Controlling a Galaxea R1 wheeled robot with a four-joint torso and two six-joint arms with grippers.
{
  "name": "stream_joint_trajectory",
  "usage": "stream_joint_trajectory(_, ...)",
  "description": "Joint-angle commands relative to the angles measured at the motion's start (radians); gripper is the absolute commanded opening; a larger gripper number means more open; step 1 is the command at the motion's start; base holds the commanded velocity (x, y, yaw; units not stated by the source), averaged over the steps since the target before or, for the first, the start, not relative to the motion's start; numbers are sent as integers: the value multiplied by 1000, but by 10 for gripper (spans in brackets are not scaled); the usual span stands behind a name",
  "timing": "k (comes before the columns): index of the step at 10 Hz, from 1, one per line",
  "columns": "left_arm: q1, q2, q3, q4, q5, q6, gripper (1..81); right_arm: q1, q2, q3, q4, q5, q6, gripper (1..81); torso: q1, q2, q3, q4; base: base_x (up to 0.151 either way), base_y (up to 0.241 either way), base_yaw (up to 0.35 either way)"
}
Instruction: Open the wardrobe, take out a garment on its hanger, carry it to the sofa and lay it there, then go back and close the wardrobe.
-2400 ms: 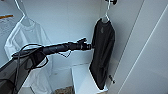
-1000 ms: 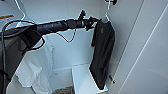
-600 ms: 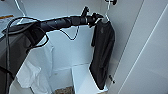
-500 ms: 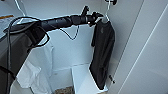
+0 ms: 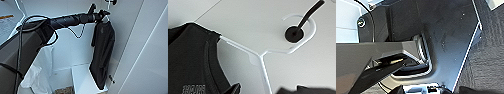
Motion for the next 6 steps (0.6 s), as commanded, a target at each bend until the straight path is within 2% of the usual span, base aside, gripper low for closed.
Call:
stream_joint_trajectory(1, -202, 14, -15, 17, -21, -1, 811, 24, 5, 7, 14, -69, 0, 811, 0, 0, 0, 0, 0, 0, 0)
stream_joint_trajectory(2, -202, 14, -15, 17, -24, -1, 811, 24, 7, 7, 11, -69, 0, 811, 0, 0, 0, -37, 0, 0, 0)
stream_joint_trajectory(3, -202, 14, -15, 20, -25, -1, 811, 24, 8, 7, 9, -69, 0, 811, 0, 0, 0, -84, 0, 0, 0)
stream_joint_trajectory(4, -204, 14, -15, 33, -38, -1, 811, 24, 8, 7, 8, -69, -2, 811, 0, 0, 0, -75, 0, 0, 0)
stream_joint_trajectory(5, -204, 15, -17, 42, -61, -1, 811, 24, 8, 7, 6, -69, -2, 811, 0, 0, 0, -30, 0, 0, 0)
stream_joint_trajectory(6, -202, 20, -18, 45, -71, -1, 811, 22, 10, 7, 6, -70, -2, 811, 0, 0, 0, -53, 0, 0, 0)
